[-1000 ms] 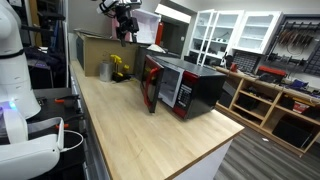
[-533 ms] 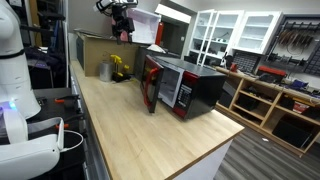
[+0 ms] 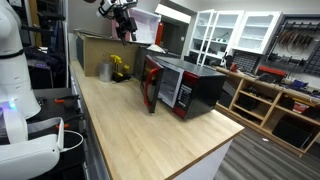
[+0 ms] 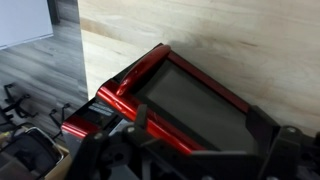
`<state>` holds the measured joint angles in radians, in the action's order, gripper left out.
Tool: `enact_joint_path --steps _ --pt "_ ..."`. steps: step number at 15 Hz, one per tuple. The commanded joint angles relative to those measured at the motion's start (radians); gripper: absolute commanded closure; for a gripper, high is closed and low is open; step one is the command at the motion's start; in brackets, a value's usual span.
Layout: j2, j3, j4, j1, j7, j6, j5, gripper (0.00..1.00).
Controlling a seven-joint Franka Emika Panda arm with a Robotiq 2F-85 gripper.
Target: Close the microwave door.
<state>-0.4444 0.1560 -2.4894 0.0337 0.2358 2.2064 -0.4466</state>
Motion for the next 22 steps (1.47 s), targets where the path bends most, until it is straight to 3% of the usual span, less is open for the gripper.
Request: enact_joint_path --steps 1,4,9,17,18,20,22 --pt "0.096 0.072 0.009 -0.092 0.230 0.128 -0.160 0.00" --pt "0.192 0.106 0.027 -0.138 0.448 0.158 -0.339 0.00" --pt "0.334 0.060 0.072 -0.087 0.689 0.112 -0.541 0.00" --pt "0.417 -0.032 0.079 -0.032 0.811 0.111 -0.790 0.01" --pt "0.413 -0.038 0.068 -0.026 0.808 0.116 -0.816 0.26" --pt "0.409 -0.047 0.051 -0.017 0.809 0.119 -0.866 0.29" --pt "0.414 -0.052 0.041 -0.011 0.812 0.115 -0.908 0.46"
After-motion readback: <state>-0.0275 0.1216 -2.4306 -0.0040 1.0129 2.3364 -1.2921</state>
